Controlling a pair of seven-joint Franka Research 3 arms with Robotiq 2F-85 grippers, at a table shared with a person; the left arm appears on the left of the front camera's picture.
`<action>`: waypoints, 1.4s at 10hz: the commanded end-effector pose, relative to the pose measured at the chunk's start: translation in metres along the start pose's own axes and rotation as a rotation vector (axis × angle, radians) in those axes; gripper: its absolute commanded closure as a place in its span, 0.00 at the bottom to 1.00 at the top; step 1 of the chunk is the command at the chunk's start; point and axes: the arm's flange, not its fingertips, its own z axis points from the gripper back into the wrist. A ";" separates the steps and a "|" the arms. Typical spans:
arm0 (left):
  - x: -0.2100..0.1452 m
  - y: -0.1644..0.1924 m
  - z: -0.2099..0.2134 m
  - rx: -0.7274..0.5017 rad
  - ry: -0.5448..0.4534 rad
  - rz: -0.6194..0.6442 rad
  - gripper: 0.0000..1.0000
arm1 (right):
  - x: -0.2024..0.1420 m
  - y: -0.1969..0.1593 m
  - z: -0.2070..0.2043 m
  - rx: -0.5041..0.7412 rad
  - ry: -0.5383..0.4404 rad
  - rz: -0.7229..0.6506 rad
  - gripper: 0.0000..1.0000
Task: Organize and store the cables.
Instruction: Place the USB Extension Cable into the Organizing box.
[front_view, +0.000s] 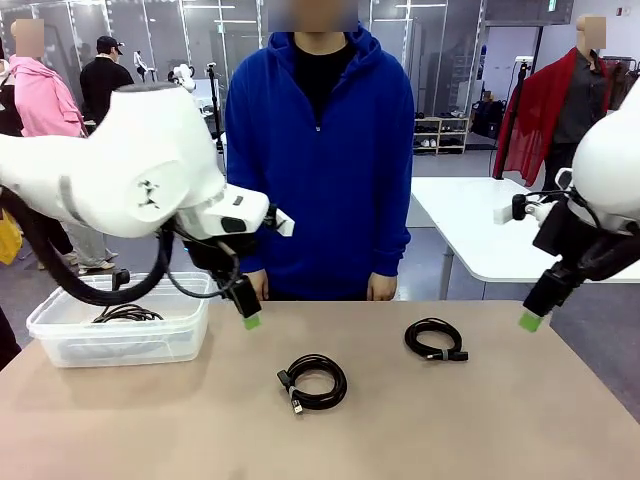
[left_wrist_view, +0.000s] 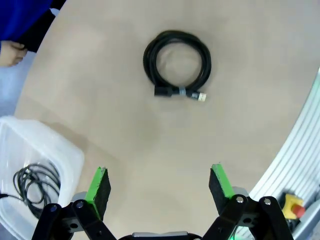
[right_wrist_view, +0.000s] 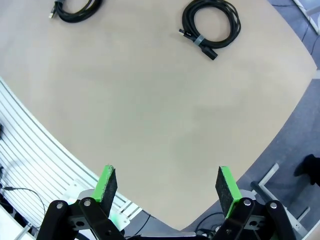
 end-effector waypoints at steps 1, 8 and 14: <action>0.018 0.003 -0.018 0.007 -0.013 0.046 0.00 | -0.014 -0.001 -0.005 -0.015 -0.033 0.043 0.00; 0.020 -0.001 -0.038 -0.029 -0.008 0.043 0.00 | -0.014 0.000 -0.005 -0.001 -0.022 0.035 0.00; 0.027 -0.005 -0.050 -0.041 0.016 0.185 0.00 | -0.014 0.000 -0.005 -0.001 -0.022 0.035 0.00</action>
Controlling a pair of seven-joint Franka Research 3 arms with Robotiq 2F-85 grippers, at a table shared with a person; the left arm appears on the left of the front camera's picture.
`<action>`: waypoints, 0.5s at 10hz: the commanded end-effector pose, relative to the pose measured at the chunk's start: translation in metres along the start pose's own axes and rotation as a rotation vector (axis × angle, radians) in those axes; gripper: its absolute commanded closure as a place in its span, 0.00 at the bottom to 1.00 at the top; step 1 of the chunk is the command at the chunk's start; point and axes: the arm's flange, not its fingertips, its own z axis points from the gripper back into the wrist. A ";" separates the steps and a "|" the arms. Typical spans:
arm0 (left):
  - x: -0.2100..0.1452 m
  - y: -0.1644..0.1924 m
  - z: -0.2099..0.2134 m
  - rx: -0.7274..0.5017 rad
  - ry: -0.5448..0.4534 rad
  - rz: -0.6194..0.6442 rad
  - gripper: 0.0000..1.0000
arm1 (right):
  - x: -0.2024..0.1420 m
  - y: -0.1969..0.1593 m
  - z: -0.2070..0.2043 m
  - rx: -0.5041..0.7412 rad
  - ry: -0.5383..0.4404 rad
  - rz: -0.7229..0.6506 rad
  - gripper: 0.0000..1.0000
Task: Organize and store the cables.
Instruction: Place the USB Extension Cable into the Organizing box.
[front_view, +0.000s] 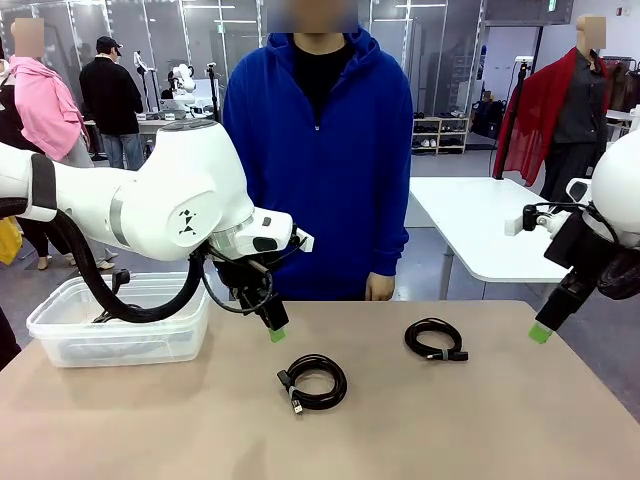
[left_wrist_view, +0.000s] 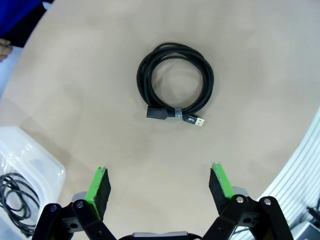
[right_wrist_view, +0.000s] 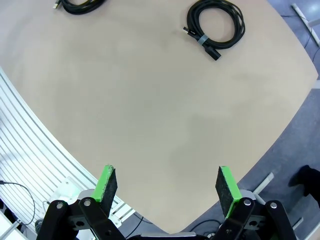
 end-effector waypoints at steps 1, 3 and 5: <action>0.008 -0.010 -0.014 -0.018 0.028 0.120 0.00 | 0.001 0.001 0.002 -0.002 0.007 -0.021 0.00; 0.008 -0.019 -0.029 -0.022 0.083 0.208 0.00 | 0.001 0.001 0.002 -0.002 0.007 -0.021 0.00; 0.006 -0.022 -0.035 -0.038 0.087 0.283 0.00 | -0.002 0.012 0.028 -0.027 -0.087 0.089 0.00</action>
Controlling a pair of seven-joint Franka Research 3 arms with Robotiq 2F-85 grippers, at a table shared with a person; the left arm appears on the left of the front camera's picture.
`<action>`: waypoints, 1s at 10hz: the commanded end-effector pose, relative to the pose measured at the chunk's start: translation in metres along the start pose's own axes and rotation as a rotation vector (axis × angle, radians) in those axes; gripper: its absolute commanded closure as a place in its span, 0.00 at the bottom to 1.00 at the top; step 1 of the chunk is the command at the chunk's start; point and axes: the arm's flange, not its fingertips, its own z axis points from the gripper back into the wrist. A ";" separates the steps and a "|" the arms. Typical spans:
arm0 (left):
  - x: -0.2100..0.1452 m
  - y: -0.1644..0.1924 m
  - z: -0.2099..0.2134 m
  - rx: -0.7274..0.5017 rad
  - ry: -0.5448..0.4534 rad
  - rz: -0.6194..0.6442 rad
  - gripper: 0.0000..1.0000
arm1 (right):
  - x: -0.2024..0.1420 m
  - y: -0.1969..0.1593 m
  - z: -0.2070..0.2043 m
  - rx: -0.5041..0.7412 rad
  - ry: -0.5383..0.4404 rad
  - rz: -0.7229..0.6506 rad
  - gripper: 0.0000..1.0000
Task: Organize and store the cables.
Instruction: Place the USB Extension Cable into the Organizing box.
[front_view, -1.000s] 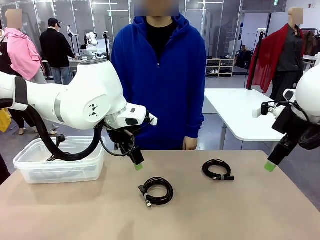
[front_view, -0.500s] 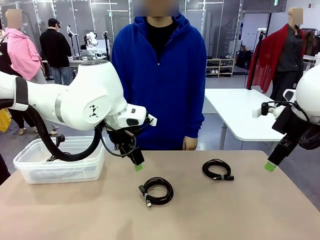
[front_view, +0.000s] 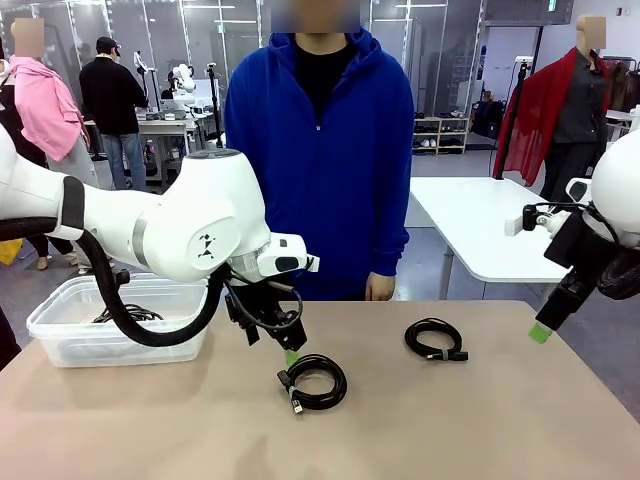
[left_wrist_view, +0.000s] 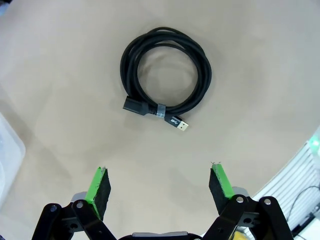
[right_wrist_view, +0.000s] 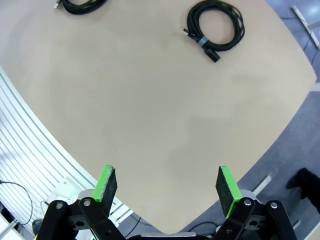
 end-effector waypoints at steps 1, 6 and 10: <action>0.003 -0.004 -0.002 0.000 0.029 0.107 0.00 | -0.006 0.006 0.042 0.008 -0.146 0.124 0.00; 0.001 0.003 -0.016 0.045 -0.032 0.346 0.00 | -0.023 -0.025 0.080 0.142 -0.265 0.140 0.00; 0.010 0.003 -0.029 0.075 -0.029 0.373 0.00 | -0.026 -0.022 0.077 0.146 -0.276 0.128 0.00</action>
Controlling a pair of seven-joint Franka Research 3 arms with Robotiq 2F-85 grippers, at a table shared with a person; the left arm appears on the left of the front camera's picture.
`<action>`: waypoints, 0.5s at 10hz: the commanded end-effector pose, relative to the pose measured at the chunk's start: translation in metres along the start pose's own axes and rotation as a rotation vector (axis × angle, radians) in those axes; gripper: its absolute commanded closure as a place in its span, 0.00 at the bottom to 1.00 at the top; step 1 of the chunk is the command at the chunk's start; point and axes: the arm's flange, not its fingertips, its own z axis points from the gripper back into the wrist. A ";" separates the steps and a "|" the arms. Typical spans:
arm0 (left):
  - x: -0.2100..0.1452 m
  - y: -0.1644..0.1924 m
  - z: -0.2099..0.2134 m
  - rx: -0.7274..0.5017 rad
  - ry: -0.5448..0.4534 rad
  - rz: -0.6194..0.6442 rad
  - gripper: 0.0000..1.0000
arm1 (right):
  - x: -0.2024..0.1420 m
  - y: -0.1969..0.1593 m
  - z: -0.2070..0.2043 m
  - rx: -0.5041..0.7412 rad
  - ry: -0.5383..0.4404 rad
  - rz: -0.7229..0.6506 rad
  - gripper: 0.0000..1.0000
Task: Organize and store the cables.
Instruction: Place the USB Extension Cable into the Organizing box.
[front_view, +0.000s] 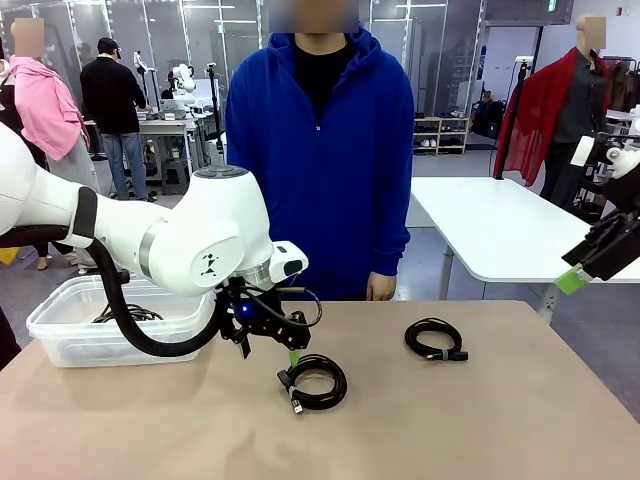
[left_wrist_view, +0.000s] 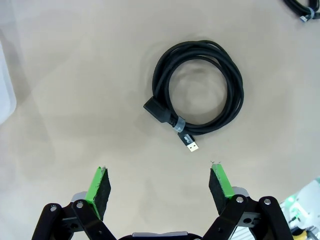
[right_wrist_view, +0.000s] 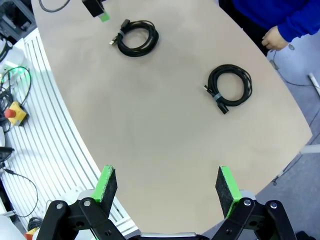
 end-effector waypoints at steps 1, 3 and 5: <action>0.010 -0.004 -0.011 0.020 -0.033 0.029 0.00 | 0.000 0.001 0.005 -0.018 -0.005 -0.012 0.00; 0.021 -0.008 -0.024 0.019 -0.013 0.055 0.00 | 0.000 0.001 0.005 -0.018 -0.005 -0.012 0.00; 0.028 -0.011 -0.033 0.028 0.022 0.057 0.00 | 0.000 0.001 0.005 -0.018 -0.005 -0.012 0.00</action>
